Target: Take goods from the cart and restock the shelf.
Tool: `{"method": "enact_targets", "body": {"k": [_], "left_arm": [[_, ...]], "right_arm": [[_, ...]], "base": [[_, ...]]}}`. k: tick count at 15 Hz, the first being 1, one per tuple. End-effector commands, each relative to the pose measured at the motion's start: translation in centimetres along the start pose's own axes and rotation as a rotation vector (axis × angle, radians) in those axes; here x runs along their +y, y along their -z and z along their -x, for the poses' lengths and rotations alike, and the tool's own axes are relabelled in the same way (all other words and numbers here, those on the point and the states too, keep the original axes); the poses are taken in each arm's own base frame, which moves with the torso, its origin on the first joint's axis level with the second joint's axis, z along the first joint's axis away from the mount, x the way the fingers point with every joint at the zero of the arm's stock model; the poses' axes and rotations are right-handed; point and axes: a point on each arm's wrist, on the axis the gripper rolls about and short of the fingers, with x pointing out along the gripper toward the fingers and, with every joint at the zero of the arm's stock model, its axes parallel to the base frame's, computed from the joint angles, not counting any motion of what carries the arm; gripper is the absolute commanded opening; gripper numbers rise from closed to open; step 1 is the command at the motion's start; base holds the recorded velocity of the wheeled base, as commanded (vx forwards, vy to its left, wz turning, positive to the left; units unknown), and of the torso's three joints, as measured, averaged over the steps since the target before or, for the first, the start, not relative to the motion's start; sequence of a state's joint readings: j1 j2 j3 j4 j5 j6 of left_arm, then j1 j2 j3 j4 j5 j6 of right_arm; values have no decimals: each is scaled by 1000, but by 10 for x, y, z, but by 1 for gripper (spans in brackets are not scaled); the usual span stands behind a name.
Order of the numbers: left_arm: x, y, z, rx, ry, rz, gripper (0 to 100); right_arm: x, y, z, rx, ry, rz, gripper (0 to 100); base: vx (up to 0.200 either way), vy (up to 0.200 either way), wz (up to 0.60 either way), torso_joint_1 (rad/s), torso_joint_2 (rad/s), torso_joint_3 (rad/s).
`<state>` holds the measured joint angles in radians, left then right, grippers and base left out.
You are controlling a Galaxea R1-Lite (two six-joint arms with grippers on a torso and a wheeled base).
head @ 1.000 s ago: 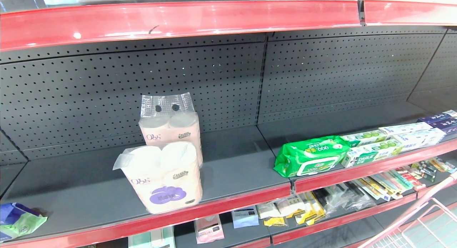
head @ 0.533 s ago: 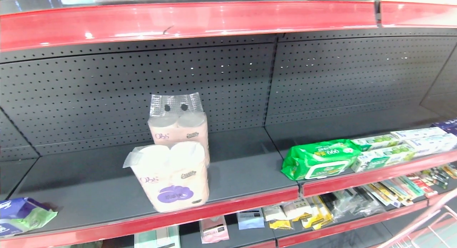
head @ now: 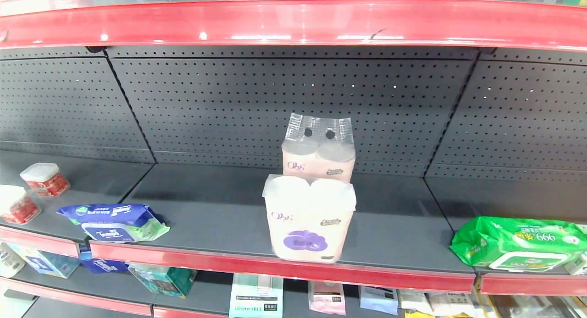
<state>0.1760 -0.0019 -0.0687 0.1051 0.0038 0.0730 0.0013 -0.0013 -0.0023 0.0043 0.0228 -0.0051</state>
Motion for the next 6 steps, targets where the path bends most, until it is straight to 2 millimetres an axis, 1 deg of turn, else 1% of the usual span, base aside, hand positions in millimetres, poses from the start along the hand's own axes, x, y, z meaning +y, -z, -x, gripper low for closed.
{"method": "enact_targets", "body": {"k": [1,6], "left_arm": [[1,-1,0,-3,-26,3,100],[1,-1,0,-2,-46,3,100]], "right_arm": [[0,0,0,1,-1,1,100],[0,0,0,2,7,7,100]], "base": [[0,0,0,0,0,0],[0,0,0,0,0,0]]}}
